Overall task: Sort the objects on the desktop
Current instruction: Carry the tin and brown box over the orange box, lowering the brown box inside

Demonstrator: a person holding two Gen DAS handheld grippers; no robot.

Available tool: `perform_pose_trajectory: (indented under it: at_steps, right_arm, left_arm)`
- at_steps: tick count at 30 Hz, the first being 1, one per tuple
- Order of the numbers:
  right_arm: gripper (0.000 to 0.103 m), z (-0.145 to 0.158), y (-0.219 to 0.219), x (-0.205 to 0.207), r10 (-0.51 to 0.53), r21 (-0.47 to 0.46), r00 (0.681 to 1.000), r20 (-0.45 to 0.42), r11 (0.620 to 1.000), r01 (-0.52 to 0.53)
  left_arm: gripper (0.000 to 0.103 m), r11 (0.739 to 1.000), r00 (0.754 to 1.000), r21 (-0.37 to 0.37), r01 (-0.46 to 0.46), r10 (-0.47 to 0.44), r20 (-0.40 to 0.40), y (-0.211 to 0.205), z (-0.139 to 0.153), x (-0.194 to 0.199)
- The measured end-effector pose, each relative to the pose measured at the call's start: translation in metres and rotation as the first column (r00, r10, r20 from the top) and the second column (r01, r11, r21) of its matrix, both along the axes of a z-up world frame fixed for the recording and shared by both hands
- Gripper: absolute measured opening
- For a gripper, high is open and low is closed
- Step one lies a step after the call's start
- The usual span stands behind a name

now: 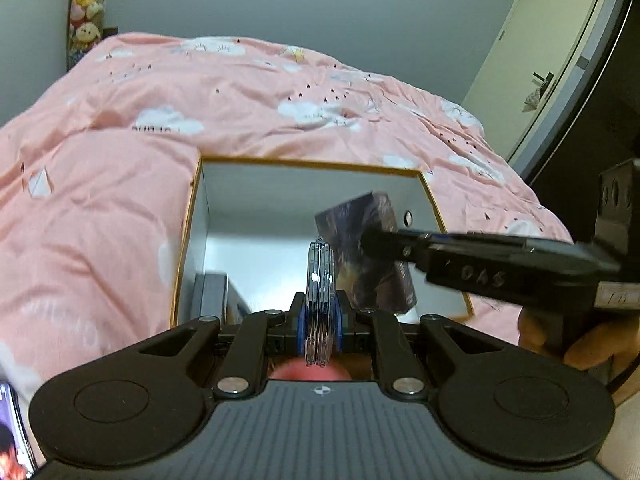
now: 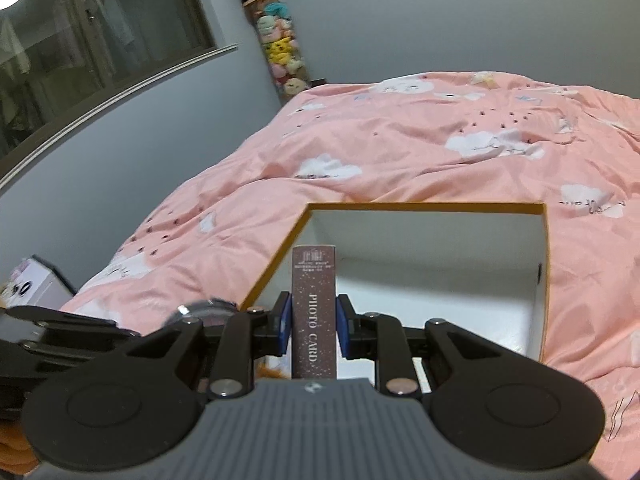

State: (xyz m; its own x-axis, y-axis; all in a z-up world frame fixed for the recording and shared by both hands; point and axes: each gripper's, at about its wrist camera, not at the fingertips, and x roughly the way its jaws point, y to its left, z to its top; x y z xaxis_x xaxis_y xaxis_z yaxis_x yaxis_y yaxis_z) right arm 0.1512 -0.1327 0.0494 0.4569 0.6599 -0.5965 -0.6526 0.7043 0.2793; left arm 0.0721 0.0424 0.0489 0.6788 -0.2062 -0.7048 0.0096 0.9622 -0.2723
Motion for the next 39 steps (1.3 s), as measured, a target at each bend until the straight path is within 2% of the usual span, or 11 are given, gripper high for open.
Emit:
perform_pose_trajectory:
  at_steps: [5,15,25,37,39]
  right_arm:
    - [0.024,-0.024,0.012,0.025,-0.039,-0.034,0.998,-0.046,0.999,0.038]
    - [0.024,-0.066,0.041,0.056,-0.028,-0.121,0.993,-0.110,0.993,0.015]
    - [0.025,-0.085,0.065,0.073,0.012,-0.173,0.992,-0.129,0.984,-0.035]
    - [0.025,-0.093,0.051,0.058,0.067,-0.216,0.977,-0.200,0.970,-0.111]
    - [0.025,-0.091,0.045,0.051,0.076,-0.227,0.979,-0.189,0.967,-0.119]
  left_arm:
    - [0.015,1.000,1.000,0.011,0.006,-0.006,-0.017,-0.005,-0.004,0.022]
    - [0.015,0.999,0.998,0.040,-0.028,0.030,-0.055,0.006,-0.016,0.045]
    - [0.015,0.997,0.995,0.043,-0.057,0.060,-0.076,0.021,-0.021,0.056]
    - [0.015,0.998,0.994,0.034,-0.060,0.063,-0.093,0.026,-0.028,0.066]
    - [0.015,0.998,0.993,0.031,-0.061,0.064,-0.099,0.027,-0.030,0.066]
